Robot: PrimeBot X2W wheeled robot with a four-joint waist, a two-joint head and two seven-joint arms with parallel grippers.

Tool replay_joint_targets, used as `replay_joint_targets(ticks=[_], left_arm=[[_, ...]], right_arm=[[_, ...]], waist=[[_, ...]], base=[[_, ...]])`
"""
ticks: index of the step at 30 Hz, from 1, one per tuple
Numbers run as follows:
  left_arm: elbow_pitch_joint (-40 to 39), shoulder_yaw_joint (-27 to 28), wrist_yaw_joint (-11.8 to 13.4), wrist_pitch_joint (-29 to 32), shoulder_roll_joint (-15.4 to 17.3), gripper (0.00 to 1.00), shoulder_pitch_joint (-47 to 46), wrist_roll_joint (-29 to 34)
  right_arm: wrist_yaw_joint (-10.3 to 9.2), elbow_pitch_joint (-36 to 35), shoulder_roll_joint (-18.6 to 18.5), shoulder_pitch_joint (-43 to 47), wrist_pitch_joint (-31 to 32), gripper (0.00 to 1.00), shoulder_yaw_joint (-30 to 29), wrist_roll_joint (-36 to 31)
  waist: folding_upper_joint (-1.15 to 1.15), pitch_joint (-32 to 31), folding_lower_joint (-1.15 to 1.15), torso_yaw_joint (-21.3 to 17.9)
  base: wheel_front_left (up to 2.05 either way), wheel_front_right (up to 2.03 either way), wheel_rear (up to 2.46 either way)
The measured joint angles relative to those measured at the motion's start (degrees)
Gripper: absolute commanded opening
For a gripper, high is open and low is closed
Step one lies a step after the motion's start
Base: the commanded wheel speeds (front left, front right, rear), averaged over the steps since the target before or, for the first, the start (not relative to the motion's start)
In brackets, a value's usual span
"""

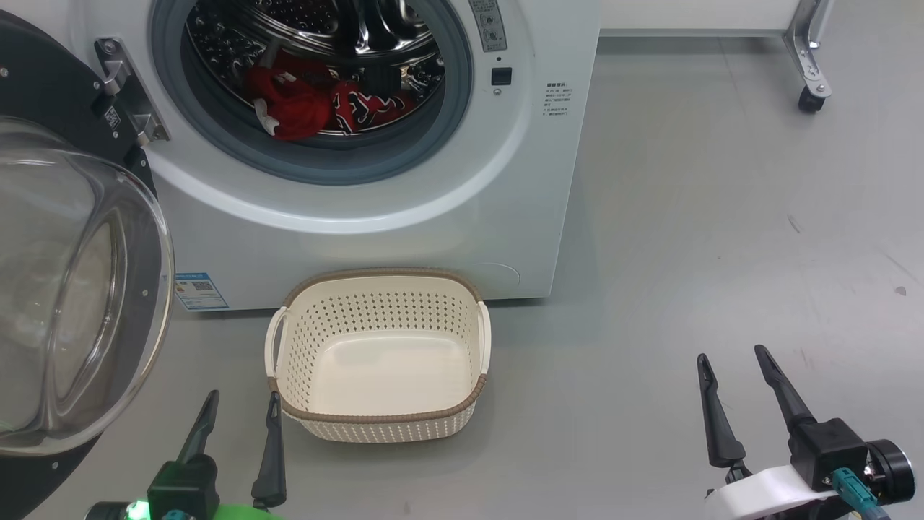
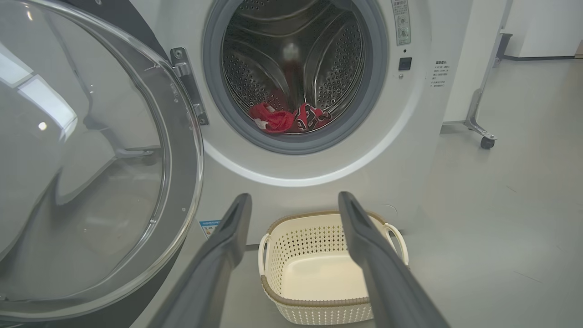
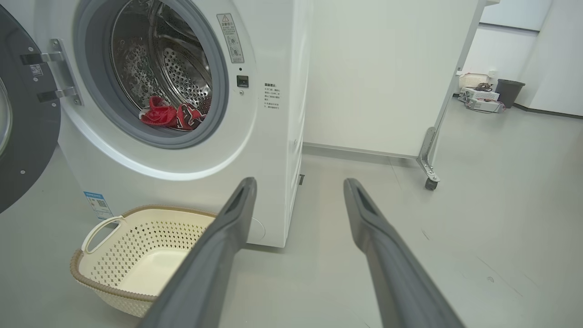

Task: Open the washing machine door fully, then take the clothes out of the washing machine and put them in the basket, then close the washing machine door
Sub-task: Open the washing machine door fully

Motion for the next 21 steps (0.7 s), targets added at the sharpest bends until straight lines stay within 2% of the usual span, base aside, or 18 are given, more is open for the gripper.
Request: replay_joint_targets(ticks=[21], left_arm=[[-1.41,-0.58,0.05,0.19,0.00,1.00,-0.01,0.35]], right_arm=[[-0.05,-1.10,0.04,0.45,0.00,1.00,-0.11,0.03]], waist=[[0.00,0.47,0.00,0.08]], base=[[0.04,-0.04,0.00]])
